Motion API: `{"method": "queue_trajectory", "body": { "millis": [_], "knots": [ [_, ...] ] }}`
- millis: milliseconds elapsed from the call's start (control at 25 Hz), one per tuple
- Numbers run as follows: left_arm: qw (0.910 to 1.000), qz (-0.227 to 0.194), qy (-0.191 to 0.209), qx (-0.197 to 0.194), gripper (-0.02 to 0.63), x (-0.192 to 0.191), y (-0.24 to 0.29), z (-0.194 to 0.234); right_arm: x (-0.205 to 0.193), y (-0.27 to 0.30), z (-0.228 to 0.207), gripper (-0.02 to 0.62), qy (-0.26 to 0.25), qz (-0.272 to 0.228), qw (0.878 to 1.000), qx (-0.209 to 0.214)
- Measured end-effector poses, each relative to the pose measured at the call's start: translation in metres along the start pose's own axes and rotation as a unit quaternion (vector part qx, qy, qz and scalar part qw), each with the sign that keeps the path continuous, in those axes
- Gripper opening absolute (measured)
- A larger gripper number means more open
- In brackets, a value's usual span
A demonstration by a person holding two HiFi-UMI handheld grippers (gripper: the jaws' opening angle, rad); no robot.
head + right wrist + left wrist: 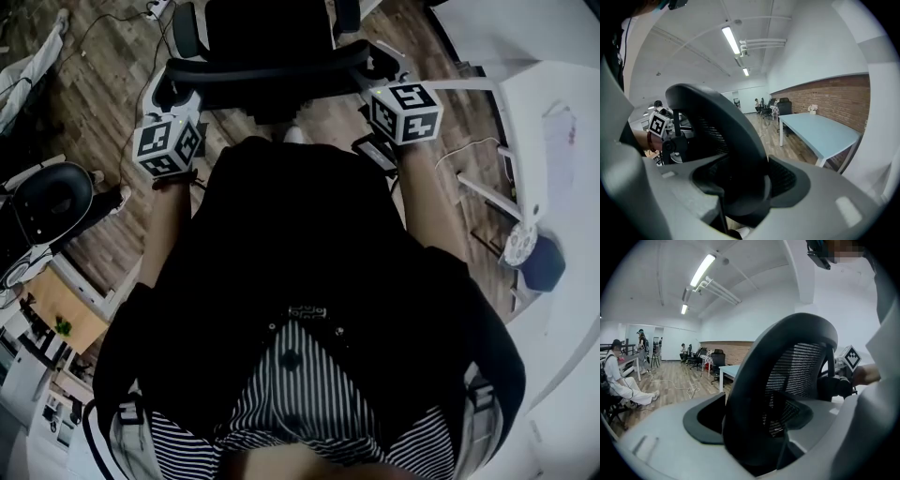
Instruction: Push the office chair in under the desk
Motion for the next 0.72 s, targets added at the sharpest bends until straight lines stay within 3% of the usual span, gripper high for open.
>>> {"method": "queue_trajectory", "body": {
  "millis": [320, 720],
  "knots": [
    [0.9999, 0.000, 0.003, 0.016, 0.318, 0.046, 0.058, 0.042, 0.043, 0.061, -0.026, 0.239, -0.007, 0.000, 1.000, 0.003],
    [0.9992, 0.014, 0.029, -0.023, 0.314, 0.108, 0.157, 0.105, 0.090, 0.141, -0.064, 0.236, 0.010, 0.011, 1.000, -0.014]
  ]
}}
Point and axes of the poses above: the fingertips, and each gripper's own axes: y forward along the fingers, z to its left, x out of its top, the point moved 8 cm from there along -y, backward along the fingers, and after that the axes turned 13 degrees about -y, right-handed, at the moved point
